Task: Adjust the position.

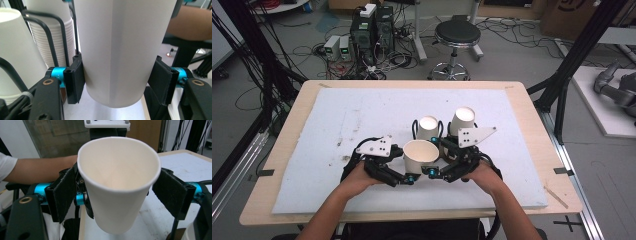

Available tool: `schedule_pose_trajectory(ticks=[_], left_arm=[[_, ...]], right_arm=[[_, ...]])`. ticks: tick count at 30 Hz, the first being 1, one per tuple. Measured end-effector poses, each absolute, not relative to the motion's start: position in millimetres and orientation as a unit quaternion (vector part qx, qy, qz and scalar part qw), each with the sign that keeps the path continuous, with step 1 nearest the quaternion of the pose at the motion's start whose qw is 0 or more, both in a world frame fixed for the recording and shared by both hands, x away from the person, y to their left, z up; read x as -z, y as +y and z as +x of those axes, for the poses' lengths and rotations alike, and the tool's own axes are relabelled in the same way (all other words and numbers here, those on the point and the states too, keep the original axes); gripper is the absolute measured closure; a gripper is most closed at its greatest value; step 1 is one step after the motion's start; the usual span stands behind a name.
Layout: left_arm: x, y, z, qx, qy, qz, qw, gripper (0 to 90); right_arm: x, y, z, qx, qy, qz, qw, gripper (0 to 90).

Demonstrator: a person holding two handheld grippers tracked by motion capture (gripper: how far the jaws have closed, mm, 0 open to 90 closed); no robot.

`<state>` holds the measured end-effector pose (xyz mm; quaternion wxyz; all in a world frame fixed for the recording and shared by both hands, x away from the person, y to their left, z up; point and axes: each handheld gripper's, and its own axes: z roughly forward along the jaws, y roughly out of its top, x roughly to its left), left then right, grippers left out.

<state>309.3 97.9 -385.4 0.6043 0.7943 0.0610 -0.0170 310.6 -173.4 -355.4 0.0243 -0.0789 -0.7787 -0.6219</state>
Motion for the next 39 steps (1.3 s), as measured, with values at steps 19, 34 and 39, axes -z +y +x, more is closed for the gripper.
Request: schedule_pose_trajectory(ticks=[19, 34, 39], left_arm=[[384.7, 95.2, 307.7, 0.017, 0.059, 0.785, 0.617, 35.6], [384.5, 135.9, 315.1, -0.025, 0.128, 0.770, 0.625, 28.6], [391.1, 163.7, 321.7, -0.062, 0.181, 0.747, 0.637, 28.6]], right_arm=[[360.4, -165.8, 309.5, 0.655, -0.751, -0.081, 0.029, 34.0], [349.8, -185.0, 312.6, 0.642, -0.762, -0.084, -0.019, 38.3], [348.2, -186.5, 313.1, 0.637, -0.766, -0.085, -0.026, 38.3]])
